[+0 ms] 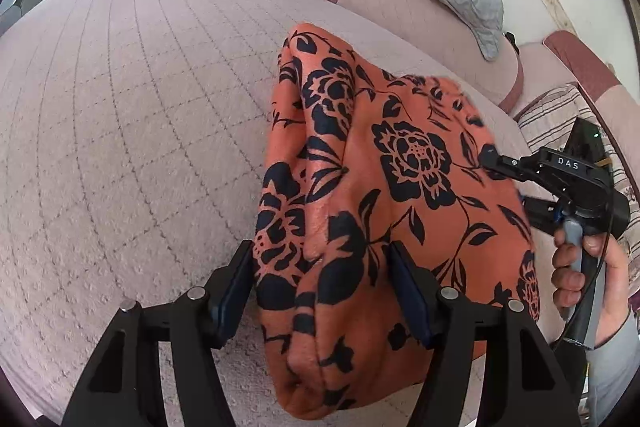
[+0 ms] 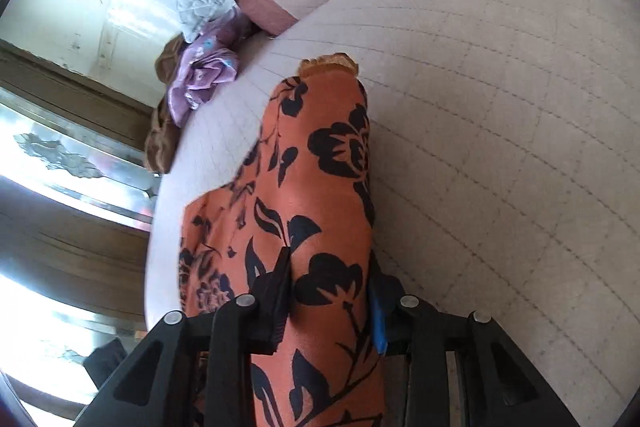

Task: Fold small clothes

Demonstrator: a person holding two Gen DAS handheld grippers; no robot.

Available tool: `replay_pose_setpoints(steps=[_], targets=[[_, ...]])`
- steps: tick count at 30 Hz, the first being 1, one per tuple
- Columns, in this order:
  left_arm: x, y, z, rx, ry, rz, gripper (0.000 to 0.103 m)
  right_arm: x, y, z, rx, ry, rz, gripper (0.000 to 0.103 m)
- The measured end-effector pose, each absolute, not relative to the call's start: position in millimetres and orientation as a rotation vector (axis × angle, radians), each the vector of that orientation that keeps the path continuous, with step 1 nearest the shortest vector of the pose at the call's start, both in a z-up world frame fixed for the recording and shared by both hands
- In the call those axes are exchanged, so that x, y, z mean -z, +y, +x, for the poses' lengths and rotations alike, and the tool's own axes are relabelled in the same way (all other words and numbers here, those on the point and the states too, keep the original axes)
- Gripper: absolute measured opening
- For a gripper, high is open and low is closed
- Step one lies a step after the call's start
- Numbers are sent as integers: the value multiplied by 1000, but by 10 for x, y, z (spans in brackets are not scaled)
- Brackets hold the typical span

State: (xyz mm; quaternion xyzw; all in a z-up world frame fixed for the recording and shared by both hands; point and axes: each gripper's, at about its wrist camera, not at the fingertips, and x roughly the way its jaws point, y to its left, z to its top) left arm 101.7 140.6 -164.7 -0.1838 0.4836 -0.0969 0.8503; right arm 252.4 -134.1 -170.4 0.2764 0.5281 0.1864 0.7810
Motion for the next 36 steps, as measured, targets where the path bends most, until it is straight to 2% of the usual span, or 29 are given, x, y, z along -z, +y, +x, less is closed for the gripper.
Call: replay_pose_setpoints(steps=[1,2,7,8,9,10,11,13,17,20,24,25,27,28,31,33,34,36], targets=[[1629,1423,999,205,1017,-389,68,1750,-1385,2517,-373,1156,619,47],[1598,1452,968,207,1020,-397,68,1743,-1422,2494,-367,1143,644,48],[1291,1680,870,254,944,-567,65,1249,-1427,1996,-414,985,496,49],[1314,1705,883,251,955,-584,62,1187,-1423,1903,-429,968,477,49],[1422,1747,904,238,1012,-619,36,1099,-1376,1790,-463,946,459,49],[1612,1805,924,211,1101,-671,30,1050,-1346,1710,-491,934,451,51],[1691,1875,895,210,1100,-722,37,1001,-1265,1630,-532,926,445,54],[1721,1961,861,227,1110,-773,38,1022,-1155,1545,-582,943,444,66],[1411,1969,857,237,1083,-699,38,1362,-1056,1519,-601,1063,417,67],[1162,1947,1109,269,1032,-672,38,1383,-1106,1466,-619,1044,449,67],[1292,1863,1697,304,1096,-658,38,1408,-1178,1425,-630,1044,490,68],[1417,1876,1816,290,1128,-667,36,1402,-1183,1414,-631,1042,494,68],[1659,1989,1957,318,1160,-783,17,1413,-1189,1369,-642,1040,507,68],[1701,2047,1948,335,1156,-835,16,1412,-1199,1353,-647,1039,514,68],[1733,2179,1815,363,1116,-905,16,1396,-1260,1284,-654,1033,534,68],[1713,2248,1691,358,1105,-925,21,1400,-1323,1259,-664,1030,561,68],[1679,2273,1643,357,1095,-940,25,1406,-1339,1258,-665,1029,571,68],[1599,2238,1544,363,1057,-939,46,1407,-1356,1254,-665,1026,582,68]])
